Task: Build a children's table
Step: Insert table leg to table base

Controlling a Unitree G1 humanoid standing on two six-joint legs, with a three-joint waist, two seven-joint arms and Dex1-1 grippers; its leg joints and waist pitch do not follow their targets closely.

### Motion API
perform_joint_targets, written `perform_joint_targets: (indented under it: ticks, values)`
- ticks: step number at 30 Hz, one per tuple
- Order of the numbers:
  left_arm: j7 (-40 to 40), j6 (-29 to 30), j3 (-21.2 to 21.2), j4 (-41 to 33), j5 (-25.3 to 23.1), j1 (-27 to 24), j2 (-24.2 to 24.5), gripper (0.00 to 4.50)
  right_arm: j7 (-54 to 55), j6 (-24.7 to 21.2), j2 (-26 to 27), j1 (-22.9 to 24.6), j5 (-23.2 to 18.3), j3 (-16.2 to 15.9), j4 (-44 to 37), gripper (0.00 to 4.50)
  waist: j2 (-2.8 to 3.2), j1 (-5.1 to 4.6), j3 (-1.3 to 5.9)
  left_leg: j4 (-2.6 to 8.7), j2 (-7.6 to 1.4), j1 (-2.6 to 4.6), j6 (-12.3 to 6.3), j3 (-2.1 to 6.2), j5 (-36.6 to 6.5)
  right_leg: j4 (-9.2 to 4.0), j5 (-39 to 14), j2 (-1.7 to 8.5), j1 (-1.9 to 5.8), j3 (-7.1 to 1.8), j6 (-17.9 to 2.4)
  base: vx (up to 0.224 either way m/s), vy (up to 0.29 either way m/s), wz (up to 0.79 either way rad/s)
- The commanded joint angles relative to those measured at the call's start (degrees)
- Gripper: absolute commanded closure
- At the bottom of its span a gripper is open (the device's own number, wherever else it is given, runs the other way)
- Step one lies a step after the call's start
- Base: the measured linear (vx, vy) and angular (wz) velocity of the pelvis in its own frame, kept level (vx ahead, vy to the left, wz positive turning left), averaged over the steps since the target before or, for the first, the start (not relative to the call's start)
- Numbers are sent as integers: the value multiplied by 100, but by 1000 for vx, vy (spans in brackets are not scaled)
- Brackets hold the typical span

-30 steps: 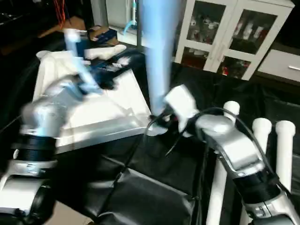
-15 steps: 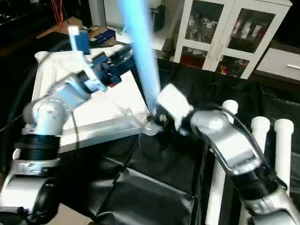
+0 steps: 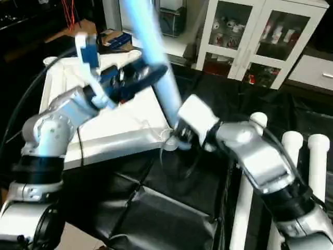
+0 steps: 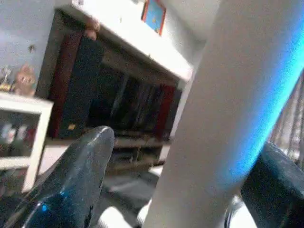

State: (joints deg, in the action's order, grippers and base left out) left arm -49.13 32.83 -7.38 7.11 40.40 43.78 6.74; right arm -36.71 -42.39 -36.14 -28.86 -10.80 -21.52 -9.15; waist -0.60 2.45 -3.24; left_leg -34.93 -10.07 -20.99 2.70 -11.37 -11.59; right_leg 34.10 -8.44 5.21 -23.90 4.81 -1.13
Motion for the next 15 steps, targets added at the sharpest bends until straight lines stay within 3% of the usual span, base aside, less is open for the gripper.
perform_joint_targets:
  ticks: [1,5,7,10,12,15]
  values:
    - [81,46,-38,-59,17,41,0,31,2,-42,9,-37,75,54,-114,265,-19,13,418,379,-284,42,-194,136,-811,-346,-1251,311,387,-309,-1177,0,0,0]
    - [250,-67,-62,105,-142,64,0,36,155,-1,140,-86,138,233,-36,265,-3,6,421,373,-283,43,-220,137,-759,-345,-1230,307,378,-306,-1176,0,0,0]
    - [367,-160,-138,237,-147,132,-9,77,252,76,211,-146,159,340,53,265,-12,-6,426,367,-271,37,-221,135,-747,-344,-1199,296,379,-299,-1180,0,0,0]
    - [359,-164,-140,276,-131,151,33,77,218,116,210,-156,147,343,75,265,-1,6,431,371,-281,48,-218,142,-731,-330,-1110,300,389,-299,-1212,0,0,0]
    - [310,-128,-113,255,-128,134,79,118,193,126,209,-142,142,339,72,265,-2,7,436,366,-281,50,-241,136,-693,-316,-1011,299,386,-302,-1240,0,0,0]
    - [270,-91,-136,218,-68,118,103,122,190,161,213,-115,165,340,81,265,-4,12,432,366,-282,53,-263,134,-671,-310,-992,304,389,-303,-1273,0,0,0]
